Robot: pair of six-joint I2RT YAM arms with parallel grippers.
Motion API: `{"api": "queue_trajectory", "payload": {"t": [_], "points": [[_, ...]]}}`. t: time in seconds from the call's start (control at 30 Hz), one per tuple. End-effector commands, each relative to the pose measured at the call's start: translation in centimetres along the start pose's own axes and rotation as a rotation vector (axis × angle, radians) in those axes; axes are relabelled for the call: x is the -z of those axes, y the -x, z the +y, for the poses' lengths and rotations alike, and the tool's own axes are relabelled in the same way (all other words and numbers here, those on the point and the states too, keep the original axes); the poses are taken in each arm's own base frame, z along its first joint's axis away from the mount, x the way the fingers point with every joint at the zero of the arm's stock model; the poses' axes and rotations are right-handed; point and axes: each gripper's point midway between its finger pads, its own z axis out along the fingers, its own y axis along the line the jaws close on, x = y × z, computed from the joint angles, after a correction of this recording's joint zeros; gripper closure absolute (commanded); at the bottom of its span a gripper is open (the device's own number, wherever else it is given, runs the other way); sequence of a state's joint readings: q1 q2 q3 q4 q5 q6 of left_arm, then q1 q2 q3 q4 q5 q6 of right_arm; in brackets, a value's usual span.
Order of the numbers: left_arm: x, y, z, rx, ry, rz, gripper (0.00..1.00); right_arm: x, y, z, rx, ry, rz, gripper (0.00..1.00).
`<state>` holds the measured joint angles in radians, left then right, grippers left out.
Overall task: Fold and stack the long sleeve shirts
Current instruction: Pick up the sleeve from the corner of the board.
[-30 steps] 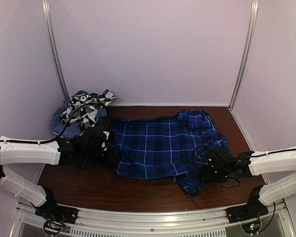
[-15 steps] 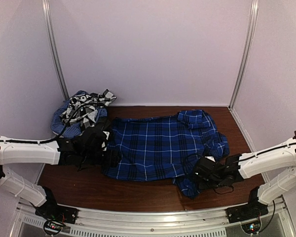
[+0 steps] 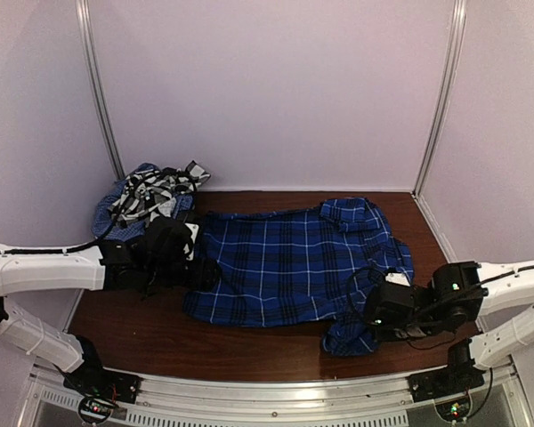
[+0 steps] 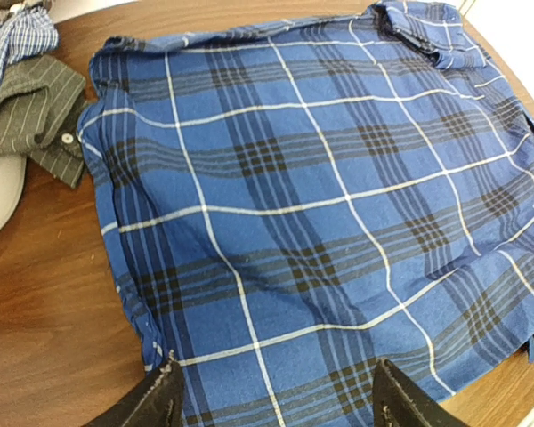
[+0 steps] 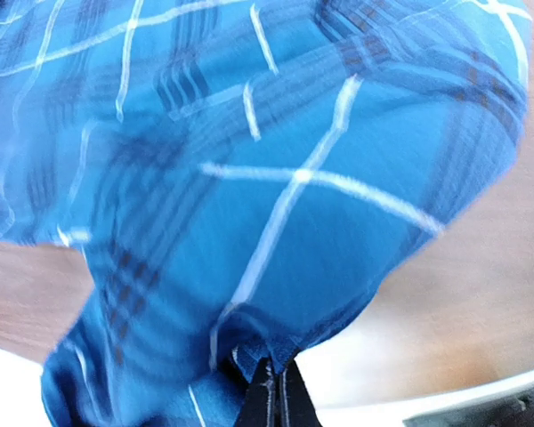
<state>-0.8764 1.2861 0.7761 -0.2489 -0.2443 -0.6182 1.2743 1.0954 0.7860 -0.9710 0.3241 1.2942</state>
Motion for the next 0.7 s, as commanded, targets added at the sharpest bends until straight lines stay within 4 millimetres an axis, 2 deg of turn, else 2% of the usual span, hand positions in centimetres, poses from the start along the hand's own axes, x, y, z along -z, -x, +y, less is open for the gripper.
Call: {"api": "queue_trajectory", "payload": {"t": [0.0, 0.1, 0.17, 0.33, 0.5, 0.57, 0.67], "points": [[0.7, 2.0, -0.7, -0.018, -0.016, -0.054, 0.26, 2.7, -1.1, -2.4, -0.024, -0.131, -0.009, 1.0], [1.0, 2.4, -0.8, -0.02, -0.02, -0.064, 0.26, 4.6, -1.1, -1.7, 0.005, -0.164, -0.029, 1.0], [1.2, 2.6, -0.8, -0.021, -0.023, -0.071, 0.26, 5.3, -1.1, -0.5, 0.031, -0.151, -0.033, 1.0], [2.0, 3.0, -0.6, -0.02, -0.021, -0.09, 0.26, 7.0, -0.6, 2.5, 0.036, -0.075, -0.078, 1.0], [2.4, 2.8, 0.0, -0.023, 0.0, -0.092, 0.25, 9.0, -0.1, 4.5, -0.001, 0.021, -0.135, 1.0], [2.4, 2.6, 0.1, -0.021, 0.001, -0.092, 0.25, 10.2, 0.6, 5.1, -0.024, 0.072, -0.17, 1.0], [2.4, 2.3, 0.2, -0.017, 0.003, -0.087, 0.25, 12.0, 2.8, 5.9, -0.047, 0.139, -0.255, 1.0]]}}
